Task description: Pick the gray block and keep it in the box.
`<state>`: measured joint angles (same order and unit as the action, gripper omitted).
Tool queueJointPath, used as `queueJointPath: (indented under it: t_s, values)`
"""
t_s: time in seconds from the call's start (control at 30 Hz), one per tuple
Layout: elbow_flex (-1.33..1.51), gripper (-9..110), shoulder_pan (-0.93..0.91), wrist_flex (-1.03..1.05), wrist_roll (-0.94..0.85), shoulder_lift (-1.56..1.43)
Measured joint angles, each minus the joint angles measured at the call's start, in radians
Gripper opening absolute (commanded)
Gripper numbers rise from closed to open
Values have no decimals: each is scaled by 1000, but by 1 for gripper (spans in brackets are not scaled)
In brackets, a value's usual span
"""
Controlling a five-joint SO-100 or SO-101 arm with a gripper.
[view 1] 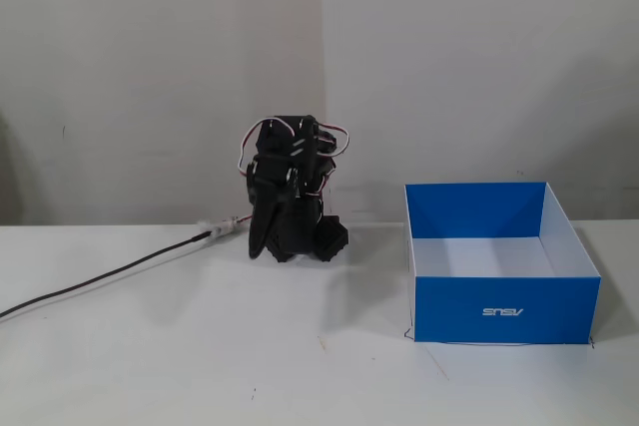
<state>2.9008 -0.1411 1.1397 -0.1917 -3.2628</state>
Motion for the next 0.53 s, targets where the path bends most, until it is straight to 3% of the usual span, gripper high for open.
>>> queueJointPath:
  t_s: [0.13,0.53]
  values:
    - [133,0,-31,15,-8,-5]
    - [141,0,5,15,-9,-5]
